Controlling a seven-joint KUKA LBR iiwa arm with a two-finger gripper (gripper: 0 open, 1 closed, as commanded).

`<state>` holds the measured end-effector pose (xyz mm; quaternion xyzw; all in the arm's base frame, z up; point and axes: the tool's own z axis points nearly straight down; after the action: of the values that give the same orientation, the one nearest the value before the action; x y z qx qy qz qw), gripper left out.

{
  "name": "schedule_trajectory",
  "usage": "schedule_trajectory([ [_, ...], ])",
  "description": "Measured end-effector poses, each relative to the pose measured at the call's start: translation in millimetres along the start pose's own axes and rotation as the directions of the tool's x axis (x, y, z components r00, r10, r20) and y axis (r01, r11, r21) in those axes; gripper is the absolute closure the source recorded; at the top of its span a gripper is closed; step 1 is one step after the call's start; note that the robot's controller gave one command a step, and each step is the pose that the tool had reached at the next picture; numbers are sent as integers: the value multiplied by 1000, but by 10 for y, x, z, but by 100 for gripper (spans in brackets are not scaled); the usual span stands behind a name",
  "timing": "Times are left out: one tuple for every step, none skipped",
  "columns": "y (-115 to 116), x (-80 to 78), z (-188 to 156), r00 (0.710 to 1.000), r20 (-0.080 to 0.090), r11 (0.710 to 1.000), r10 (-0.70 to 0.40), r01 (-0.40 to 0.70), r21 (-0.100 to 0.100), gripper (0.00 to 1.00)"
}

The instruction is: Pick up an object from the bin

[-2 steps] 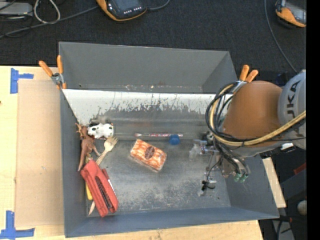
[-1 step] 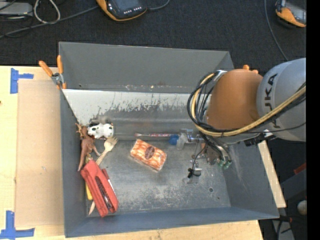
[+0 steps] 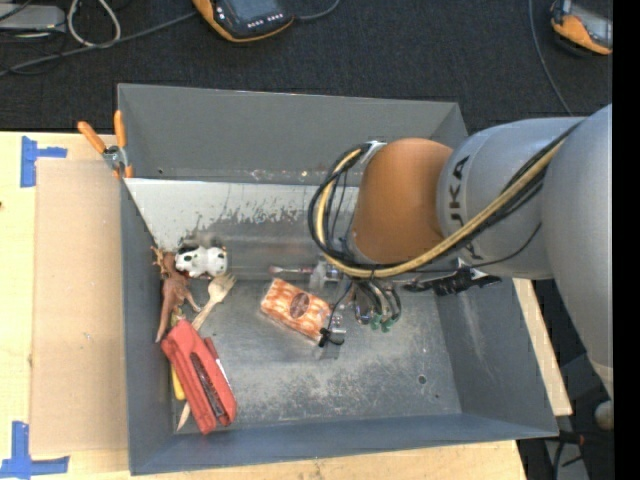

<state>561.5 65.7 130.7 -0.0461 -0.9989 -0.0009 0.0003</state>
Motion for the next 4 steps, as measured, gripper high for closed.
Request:
schedule_trajectory([
  [197,-50,-310,1000,1,1000,15,-15,2,0],
  [261,-143,11,990,4,990,142,-142,-2,0],
  [374,-192,311,998,-1,998,65,-65,3,0],
  [172,-331,468,998,1,998,57,-57,0,0],
])
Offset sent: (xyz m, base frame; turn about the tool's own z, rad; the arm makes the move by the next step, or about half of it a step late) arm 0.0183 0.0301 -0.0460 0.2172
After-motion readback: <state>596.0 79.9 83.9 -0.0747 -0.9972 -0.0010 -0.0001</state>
